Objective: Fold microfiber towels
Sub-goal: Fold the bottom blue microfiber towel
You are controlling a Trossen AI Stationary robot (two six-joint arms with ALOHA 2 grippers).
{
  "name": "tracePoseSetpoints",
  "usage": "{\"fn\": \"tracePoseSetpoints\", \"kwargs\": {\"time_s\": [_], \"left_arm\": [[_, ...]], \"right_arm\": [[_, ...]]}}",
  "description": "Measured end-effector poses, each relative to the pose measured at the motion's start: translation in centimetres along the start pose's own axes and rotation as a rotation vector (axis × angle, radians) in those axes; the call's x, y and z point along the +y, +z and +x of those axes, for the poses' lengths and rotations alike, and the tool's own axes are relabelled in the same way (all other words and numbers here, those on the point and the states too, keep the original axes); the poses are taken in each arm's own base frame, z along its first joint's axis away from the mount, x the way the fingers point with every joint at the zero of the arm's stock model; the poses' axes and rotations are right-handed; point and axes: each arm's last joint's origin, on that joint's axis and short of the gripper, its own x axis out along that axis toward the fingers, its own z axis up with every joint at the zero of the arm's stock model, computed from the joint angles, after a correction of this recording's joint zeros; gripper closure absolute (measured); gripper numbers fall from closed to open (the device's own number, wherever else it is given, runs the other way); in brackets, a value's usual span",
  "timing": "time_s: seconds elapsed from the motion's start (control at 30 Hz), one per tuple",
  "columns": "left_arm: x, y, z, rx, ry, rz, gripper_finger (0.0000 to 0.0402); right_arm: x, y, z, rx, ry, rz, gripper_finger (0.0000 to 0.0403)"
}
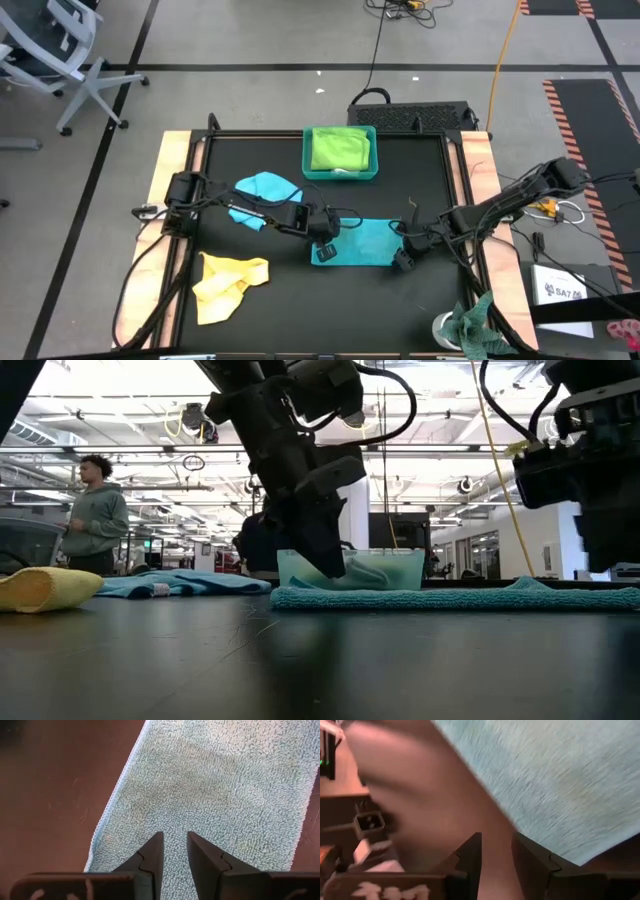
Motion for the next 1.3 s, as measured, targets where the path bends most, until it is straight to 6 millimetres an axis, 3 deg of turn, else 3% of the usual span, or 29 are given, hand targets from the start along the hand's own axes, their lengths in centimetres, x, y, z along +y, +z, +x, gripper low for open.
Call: {"fn": "tracePoseSetpoints", "kwargs": {"time_s": [0.13,0.3,0.63,1.3], "left_arm": [[0.0,0.0,0.0,0.000,0.000,-0.018,0.0316],[0.0,0.0,0.0,-0.004,-0.001,-0.025,0.0316],[0.1,0.1,0.0,-0.010,0.007,-0.063,0.0316],[0.1,0.1,0.0,-0.014,0.014,-0.066,0.0316]], "right_arm": [[-0.2,-0.6,0.2,0.130,-0.003,0.045,0.0303],[-0.5,-0.9,0.2,0.172,-0.044,0.103,0.0303],[-1.7,-1.1,0.0,0.135,-0.190,0.290,0.0303],[-1.7,-0.7,0.1,-0.006,-0.187,0.398,0.0303]]}}
